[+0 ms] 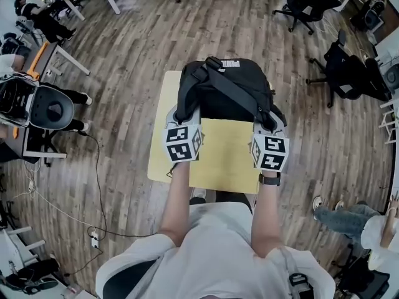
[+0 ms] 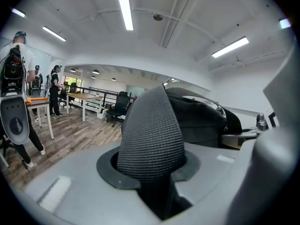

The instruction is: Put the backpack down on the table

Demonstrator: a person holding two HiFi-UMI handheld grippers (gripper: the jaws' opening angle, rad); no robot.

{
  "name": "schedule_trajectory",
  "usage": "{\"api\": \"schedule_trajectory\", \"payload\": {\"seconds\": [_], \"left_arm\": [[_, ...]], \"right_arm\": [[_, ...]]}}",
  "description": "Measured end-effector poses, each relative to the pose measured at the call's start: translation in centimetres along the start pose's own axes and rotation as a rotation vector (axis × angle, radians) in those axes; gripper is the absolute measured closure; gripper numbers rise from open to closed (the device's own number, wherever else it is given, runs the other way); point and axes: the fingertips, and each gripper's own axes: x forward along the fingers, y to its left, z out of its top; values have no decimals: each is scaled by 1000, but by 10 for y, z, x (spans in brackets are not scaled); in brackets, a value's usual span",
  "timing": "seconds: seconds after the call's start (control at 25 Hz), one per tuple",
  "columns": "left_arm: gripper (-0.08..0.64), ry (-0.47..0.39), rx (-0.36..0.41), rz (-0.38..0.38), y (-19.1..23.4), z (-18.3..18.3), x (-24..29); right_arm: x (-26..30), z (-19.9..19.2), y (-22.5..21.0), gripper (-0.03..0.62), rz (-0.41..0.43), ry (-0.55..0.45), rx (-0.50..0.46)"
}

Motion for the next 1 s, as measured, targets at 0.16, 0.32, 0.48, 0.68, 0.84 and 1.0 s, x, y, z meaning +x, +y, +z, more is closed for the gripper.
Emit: {"api": "schedule_trajectory", "payload": {"seconds": [0.16, 0.32, 0.48, 0.68, 0.84, 1.0], "left_arm": [[428, 41, -6, 6, 1, -13, 15], [428, 71, -9, 18, 5, -23, 31], [428, 102, -16, 23, 8, -36, 43], [428, 128, 0, 48, 10, -51, 60], [428, 138, 15, 65, 15, -61, 79], [428, 152, 23, 69, 23, -72, 98]], "right_arm": [[17, -11, -8, 552, 10, 30, 15], [33, -22, -13, 552, 24, 57, 29], [47, -34, -17, 552, 30, 84, 40], [63, -50, -23, 552, 35, 114, 59], [83, -60, -29, 552, 32, 135, 63], [102, -70, -30, 552, 30, 159, 71]]}}
